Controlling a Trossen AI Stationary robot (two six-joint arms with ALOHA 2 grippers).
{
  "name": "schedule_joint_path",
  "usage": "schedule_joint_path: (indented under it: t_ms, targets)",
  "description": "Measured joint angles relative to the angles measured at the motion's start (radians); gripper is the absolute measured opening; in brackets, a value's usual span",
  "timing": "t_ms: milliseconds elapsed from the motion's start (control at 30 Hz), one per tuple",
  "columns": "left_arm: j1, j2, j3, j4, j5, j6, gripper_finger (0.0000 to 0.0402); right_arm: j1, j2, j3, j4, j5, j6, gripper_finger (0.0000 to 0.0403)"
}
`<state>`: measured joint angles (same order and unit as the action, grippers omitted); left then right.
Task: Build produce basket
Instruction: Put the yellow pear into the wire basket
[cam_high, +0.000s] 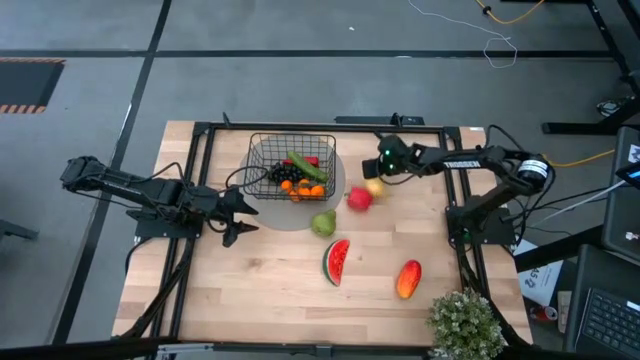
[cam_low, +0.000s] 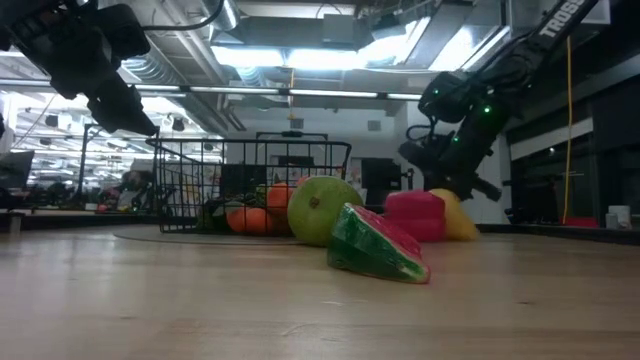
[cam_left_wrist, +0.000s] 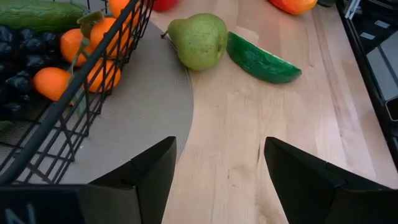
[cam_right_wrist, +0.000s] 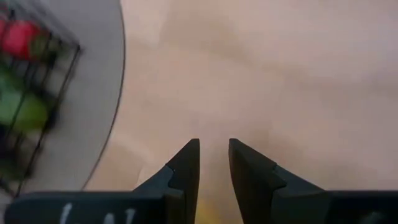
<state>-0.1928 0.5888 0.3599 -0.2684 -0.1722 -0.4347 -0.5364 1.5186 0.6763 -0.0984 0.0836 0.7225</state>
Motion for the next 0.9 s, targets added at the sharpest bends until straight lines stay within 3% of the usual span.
schedule_joint_path:
  t_ms: [267, 467, 633, 900]
  targets:
    - [0.000, 0.000, 0.000, 0.000, 0.000, 0.000, 0.0241, 0.186, -0.007, 0.000, -0.070, 0.000, 0.083, 0.0088]
    - [0.000, 0.000, 0.000, 0.000, 0.000, 0.000, 0.0241, 0.224, -0.022, 0.007, -0.116, 0.118, 0.076, 0.0088]
    - [0.000, 0.000, 0.000, 0.000, 0.000, 0.000, 0.0241, 0.226, -0.042, 0.085, -0.342, 0.237, 0.078, 0.0088]
    - [0.000, 0.000, 0.000, 0.000, 0.001, 0.000, 0.0241, 0.283, -0.045, 0.307, -0.828, 0.248, 0.183, 0.0088]
